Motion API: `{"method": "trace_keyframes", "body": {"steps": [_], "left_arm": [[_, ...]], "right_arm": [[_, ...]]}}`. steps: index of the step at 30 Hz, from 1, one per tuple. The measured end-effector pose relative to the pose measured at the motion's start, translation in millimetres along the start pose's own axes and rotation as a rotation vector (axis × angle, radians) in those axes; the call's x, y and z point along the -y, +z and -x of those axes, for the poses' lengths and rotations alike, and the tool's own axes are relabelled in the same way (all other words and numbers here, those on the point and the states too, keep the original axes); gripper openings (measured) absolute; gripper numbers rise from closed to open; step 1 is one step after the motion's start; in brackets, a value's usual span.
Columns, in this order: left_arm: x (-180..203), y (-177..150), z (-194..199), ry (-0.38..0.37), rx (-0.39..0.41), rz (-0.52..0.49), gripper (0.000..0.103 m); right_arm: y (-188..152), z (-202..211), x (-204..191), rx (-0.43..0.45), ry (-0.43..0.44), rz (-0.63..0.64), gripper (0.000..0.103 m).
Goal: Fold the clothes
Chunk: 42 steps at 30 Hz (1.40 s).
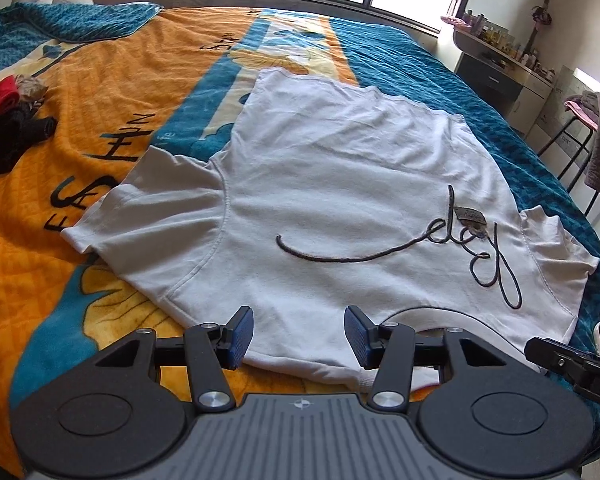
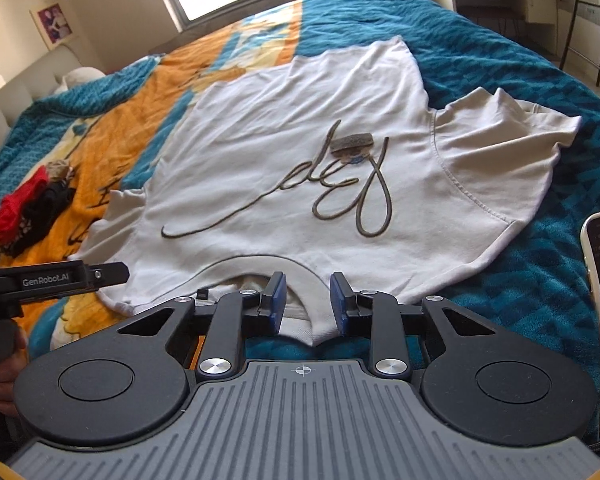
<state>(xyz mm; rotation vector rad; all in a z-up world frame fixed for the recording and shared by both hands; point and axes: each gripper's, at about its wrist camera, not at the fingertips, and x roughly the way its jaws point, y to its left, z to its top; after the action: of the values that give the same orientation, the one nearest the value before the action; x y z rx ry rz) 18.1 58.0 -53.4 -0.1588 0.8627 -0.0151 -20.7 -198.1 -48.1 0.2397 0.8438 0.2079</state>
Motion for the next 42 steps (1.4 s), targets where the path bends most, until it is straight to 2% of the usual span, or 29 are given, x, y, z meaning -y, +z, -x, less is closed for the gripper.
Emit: {"method": "trace_keyframes", "body": {"steps": [3,7,11,18,22,23,25,29,35,38,42], "left_arm": [[11,2,-10,0.003,0.005,-0.034,0.048],[13,-3,-27,0.024,-0.037,-0.067,0.047],[13,-9,-44,0.046,-0.083,-0.100,0.040],[11,-21,-36,0.010,-0.146,-0.172,0.037],[9,-23,-33,0.005,-0.141,-0.158,0.037],[9,-24,-32,0.005,-0.139,-0.154,0.037],[9,-24,-32,0.008,-0.137,-0.155,0.037],[10,-25,-29,0.008,-0.137,-0.164,0.036],[8,-28,-13,-0.004,-0.137,-0.177,0.036],[4,-26,4,-0.023,-0.129,-0.143,0.036],[3,-20,24,-0.025,-0.071,-0.118,0.036]], "right_arm": [[1,-7,-2,-0.017,-0.008,0.009,0.032],[0,-9,-3,-0.028,0.001,0.015,0.032],[-1,-10,-5,-0.034,0.006,0.020,0.032],[4,-12,-7,-0.023,-0.005,0.045,0.032],[13,-23,1,-0.001,-0.076,0.047,0.032],[13,-28,4,-0.013,-0.102,0.051,0.032],[7,-43,9,-0.097,-0.150,0.065,0.032],[-9,-33,6,-0.114,-0.160,0.120,0.031],[-16,-6,2,-0.130,-0.153,0.122,0.032],[-16,11,0,-0.093,-0.117,0.108,0.035],[-13,24,-8,-0.035,-0.066,0.098,0.036]]}}
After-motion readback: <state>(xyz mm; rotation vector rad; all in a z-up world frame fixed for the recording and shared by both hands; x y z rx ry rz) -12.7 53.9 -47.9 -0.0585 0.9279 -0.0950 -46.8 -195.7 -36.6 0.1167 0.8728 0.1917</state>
